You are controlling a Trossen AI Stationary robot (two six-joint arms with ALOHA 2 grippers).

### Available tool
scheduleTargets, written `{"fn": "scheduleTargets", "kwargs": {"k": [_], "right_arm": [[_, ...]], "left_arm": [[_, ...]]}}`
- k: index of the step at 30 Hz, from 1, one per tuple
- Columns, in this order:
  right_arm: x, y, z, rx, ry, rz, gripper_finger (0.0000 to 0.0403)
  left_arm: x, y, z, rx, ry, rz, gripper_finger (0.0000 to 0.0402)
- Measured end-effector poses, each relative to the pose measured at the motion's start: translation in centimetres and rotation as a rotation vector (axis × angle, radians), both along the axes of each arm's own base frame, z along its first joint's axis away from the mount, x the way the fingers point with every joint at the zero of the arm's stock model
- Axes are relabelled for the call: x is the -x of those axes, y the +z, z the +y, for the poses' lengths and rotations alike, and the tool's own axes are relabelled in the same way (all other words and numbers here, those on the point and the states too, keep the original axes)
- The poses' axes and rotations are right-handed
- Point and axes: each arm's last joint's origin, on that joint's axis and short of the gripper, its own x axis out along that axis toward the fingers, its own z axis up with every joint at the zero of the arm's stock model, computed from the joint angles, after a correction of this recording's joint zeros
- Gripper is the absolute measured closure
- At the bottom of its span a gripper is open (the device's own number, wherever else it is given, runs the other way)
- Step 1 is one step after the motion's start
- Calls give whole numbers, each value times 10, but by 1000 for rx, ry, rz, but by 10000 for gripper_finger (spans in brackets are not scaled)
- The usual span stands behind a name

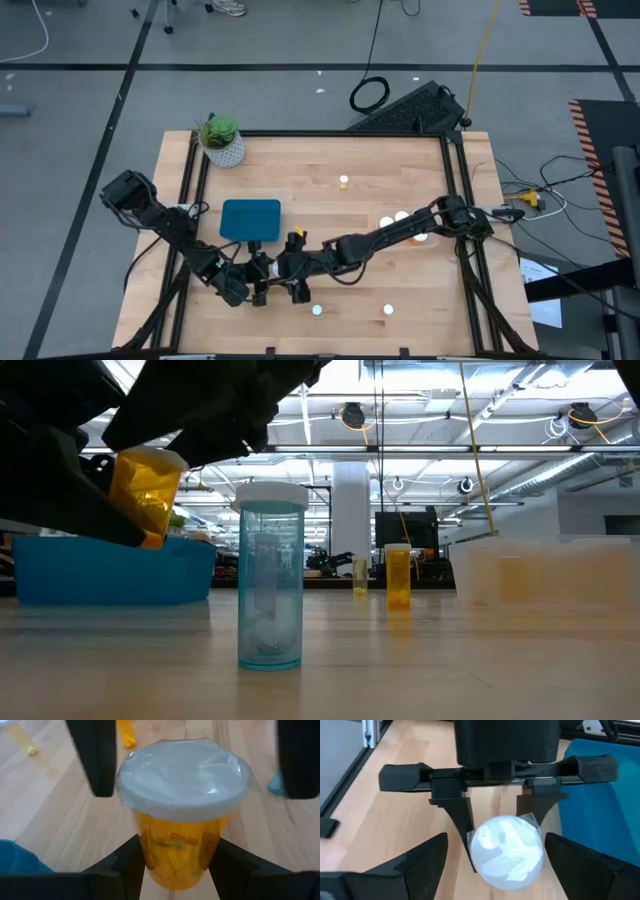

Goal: Pick and place medicine bottles into bin by pill shape (circle, oval)
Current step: Put the large orange pill bottle into the transparent bin

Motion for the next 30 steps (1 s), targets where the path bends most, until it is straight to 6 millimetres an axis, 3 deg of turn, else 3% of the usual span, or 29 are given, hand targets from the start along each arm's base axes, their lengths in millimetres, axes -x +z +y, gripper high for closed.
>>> {"fn": "scheduleTargets", "kwargs": {"k": [9,24,30], "right_arm": [[-1,0,-3,17,-21,-1,83],[0,-2,-3,12,-18,-1,194],[2,1,-3,13,-18,6,191]], "left_arm": [[0,1,0,-1,-4,-5,215],[-3,3,-2,-4,-23,-34,214],[-3,4,-2,-4,-2,-46,173]]}}
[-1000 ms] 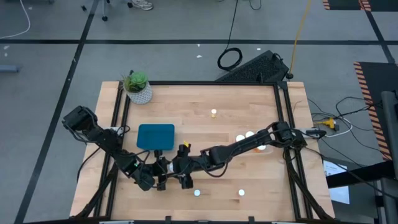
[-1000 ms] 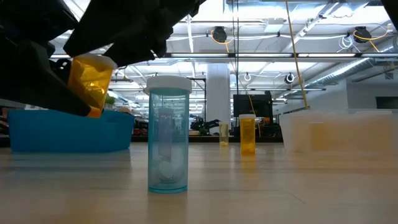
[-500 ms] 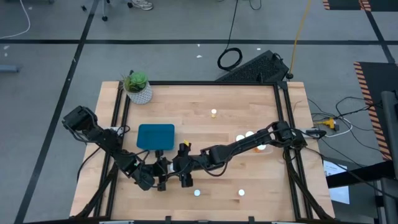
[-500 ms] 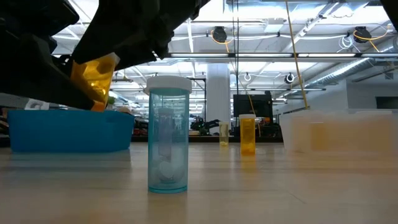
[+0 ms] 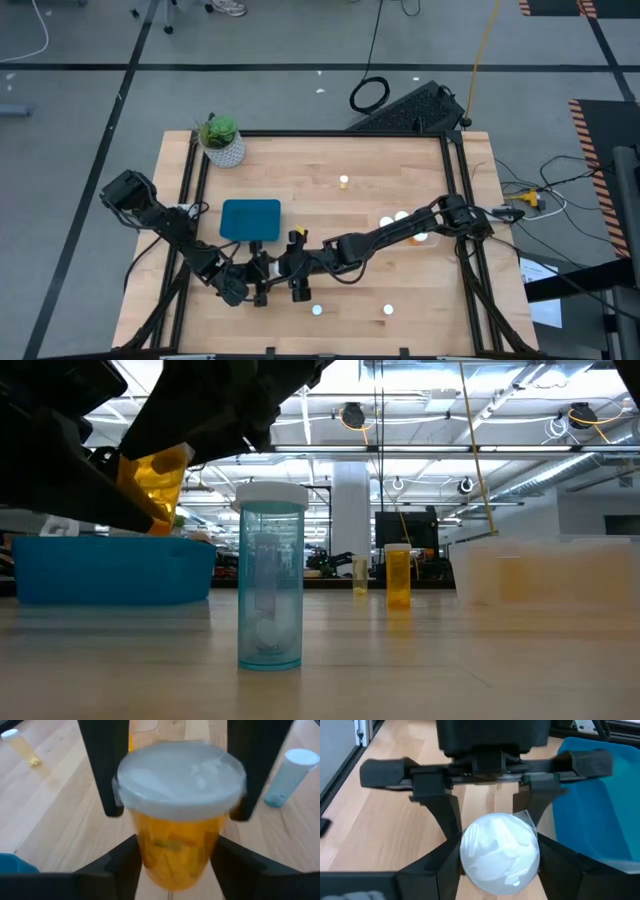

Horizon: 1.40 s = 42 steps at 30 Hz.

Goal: Pick and place medicine bottles into bin by pill shape (circle, oval)
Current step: Put the large orange pill bottle into the transparent bin

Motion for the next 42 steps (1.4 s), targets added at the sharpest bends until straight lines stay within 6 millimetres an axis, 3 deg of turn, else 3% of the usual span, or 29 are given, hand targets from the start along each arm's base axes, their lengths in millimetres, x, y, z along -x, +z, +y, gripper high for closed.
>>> {"fn": "scheduleTargets", "kwargs": {"k": [6,13,20,26,33,38,42], "right_arm": [[7,14,2,-20,17,10,190],[35,48,2,-17,18,87,191],[77,88,6,-23,3,179,191],[123,105,15,74,-124,317,191],[173,124,30,148,-276,341,191],[203,128,39,184,-345,324,191],[227,118,32,191,-387,317,191]], "left_arm": [[0,1,-1,27,15,-16,100],[2,2,-6,59,3,-35,48],[4,2,-8,97,23,-42,51],[3,3,-9,115,26,-54,65],[3,4,-9,123,28,-59,66],[3,4,-9,121,25,-62,66],[3,5,-10,123,23,-66,66]]}}
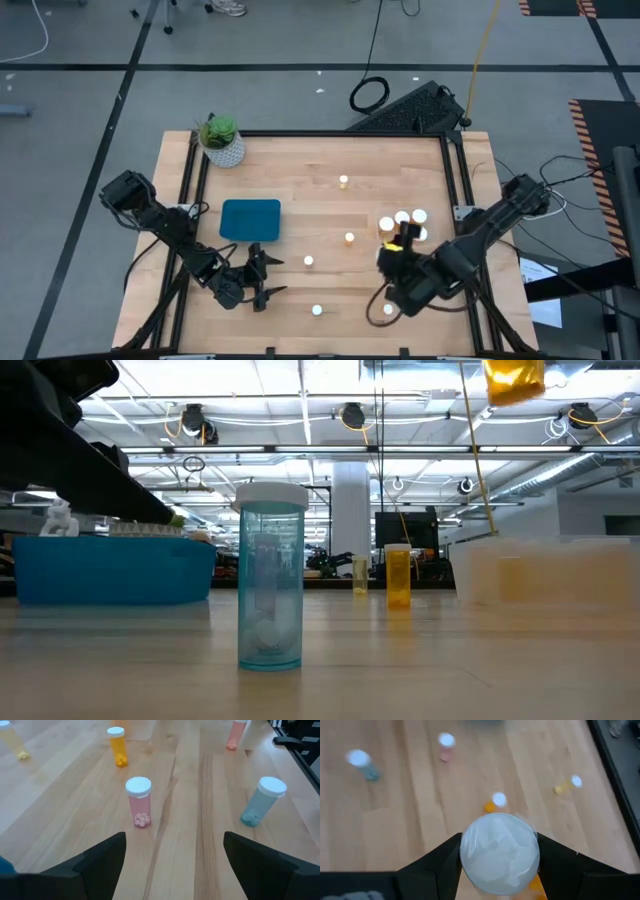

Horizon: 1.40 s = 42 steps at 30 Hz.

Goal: Pick and place medicine bottles into bin by pill shape (circle, oval)
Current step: Put the large orange pill bottle into the transparent bin

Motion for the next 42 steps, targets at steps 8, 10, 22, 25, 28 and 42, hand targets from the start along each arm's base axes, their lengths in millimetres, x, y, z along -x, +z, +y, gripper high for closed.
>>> {"fn": "scheduleTargets", "kwargs": {"k": [8,10,22,25,28,42], "right_arm": [[40,-35,-35,-126,-50,-155,190],[48,-47,-45,-150,-58,-190,190],[82,-99,-89,-204,-146,-280,190],[86,-105,-93,-200,-147,-272,190],[89,-112,-94,-197,-156,-263,190],[96,-145,-97,-228,-158,-221,190]], "left_arm": [[-1,2,-1,12,-3,-20,66],[-1,2,-1,14,-3,-22,66],[-1,3,-1,7,8,-31,66],[-2,3,-1,6,11,-32,66],[-2,3,-1,6,11,-33,66],[-10,3,9,-9,43,-32,66]]}}
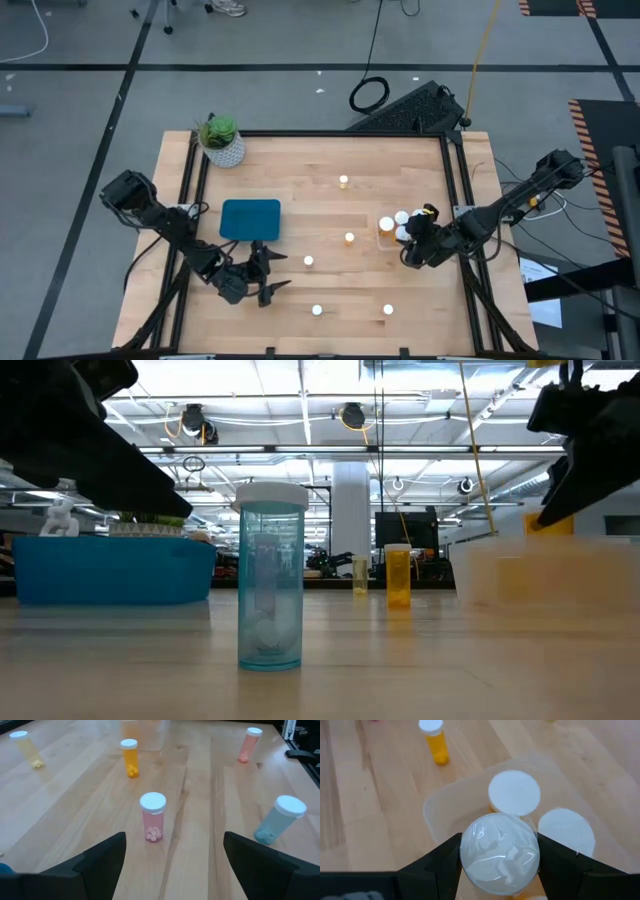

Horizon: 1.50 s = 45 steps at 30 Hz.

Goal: Pick and place medicine bottles into bin by pill shape (circle, oval)
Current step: Put the large orange pill bottle into the transparent bin, then put the small pink pill bottle into the blue bin

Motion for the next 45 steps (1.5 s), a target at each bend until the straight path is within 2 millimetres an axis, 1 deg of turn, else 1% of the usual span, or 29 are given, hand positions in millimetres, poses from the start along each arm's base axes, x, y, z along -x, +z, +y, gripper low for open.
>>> {"fn": "scheduleTargets", "kwargs": {"k": [6,12,17,20,23,26,30,34,40,45], "right_arm": [[1,-6,0,-10,1,-12,179],[1,-7,-1,-10,1,-10,155],[1,-7,0,-10,3,-9,148],[2,-3,-1,-20,8,-27,147],[2,6,-1,-35,22,-65,147],[3,18,-2,-50,40,-112,147],[5,29,-3,-45,75,-151,147],[9,34,-5,-30,153,-159,147],[16,42,-7,-46,256,-178,147],[20,46,-8,-77,288,-194,148]], "left_arm": [[-1,0,0,-2,-1,-1,66],[-3,4,-1,-12,-24,-38,66],[-4,7,-2,-23,-38,-58,66],[-4,8,-3,-27,-43,-63,66],[-6,9,-2,-22,-45,-61,66],[-16,16,-1,-13,-65,-30,66],[-37,32,3,-24,-82,90,66],[-57,52,15,2,-93,202,66],[-81,81,33,57,-147,298,66],[-103,105,38,29,-149,393,67]]}}
